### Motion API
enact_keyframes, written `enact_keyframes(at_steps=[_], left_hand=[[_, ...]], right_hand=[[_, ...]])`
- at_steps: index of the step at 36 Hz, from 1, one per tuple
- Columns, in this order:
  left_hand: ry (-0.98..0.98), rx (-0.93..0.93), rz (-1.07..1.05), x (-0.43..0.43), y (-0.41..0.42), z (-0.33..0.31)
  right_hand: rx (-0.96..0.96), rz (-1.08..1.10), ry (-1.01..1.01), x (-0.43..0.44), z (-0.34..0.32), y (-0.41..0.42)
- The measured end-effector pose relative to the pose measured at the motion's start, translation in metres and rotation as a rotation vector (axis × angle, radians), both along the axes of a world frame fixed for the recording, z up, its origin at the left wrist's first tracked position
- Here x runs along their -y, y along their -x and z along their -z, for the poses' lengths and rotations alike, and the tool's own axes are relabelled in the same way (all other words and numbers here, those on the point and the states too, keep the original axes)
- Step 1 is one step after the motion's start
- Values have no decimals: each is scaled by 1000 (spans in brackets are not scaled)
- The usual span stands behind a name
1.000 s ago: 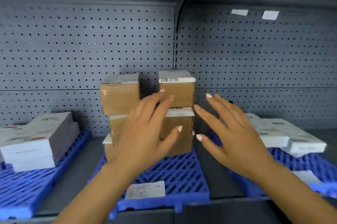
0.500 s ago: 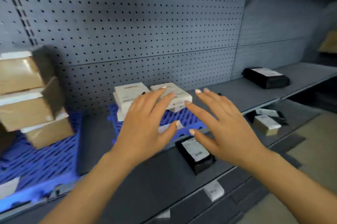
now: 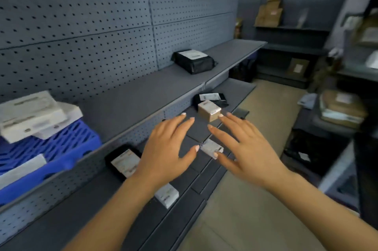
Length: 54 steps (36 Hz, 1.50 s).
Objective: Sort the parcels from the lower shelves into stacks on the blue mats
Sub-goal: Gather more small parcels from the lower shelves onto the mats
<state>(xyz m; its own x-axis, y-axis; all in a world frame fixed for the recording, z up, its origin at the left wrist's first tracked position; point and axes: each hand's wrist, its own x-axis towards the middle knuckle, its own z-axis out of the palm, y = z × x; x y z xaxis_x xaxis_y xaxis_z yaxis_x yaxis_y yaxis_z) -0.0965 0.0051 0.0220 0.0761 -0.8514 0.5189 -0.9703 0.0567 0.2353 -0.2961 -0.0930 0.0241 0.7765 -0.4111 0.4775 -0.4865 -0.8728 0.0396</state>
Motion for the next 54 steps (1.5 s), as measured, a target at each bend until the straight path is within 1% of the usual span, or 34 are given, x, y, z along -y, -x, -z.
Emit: enact_keyframes(at_steps=[3,7,16,20,25,28,33,42,51,54], left_hand=[[-52,-31,60,38,12,12],[-96,-27,132,91,22,28],[-151,-35,239,213,18,54],[-159,-36,267,265,10,62],[-232,-39,274,316,6,79],[-268,-44,265,341,4,91],[-319,-54,203,380,2,112],[-455,-125,4,453,20,143],[-466,-181,-200,494,37,158],[-495,-215,-257,503,34,164]], right_hand=[[-23,76,-16,24,12,18],[-45,149,-30,60,27,32],[-110,289,-80,160,43,33],[-150,321,-96,204,51,28],[-169,353,-136,249,65,24],[-176,336,-155,276,75,27],[-204,290,-164,330,94,33],[-350,127,-214,440,121,46],[-431,-66,-240,531,133,44],[-471,-104,-294,554,134,32]])
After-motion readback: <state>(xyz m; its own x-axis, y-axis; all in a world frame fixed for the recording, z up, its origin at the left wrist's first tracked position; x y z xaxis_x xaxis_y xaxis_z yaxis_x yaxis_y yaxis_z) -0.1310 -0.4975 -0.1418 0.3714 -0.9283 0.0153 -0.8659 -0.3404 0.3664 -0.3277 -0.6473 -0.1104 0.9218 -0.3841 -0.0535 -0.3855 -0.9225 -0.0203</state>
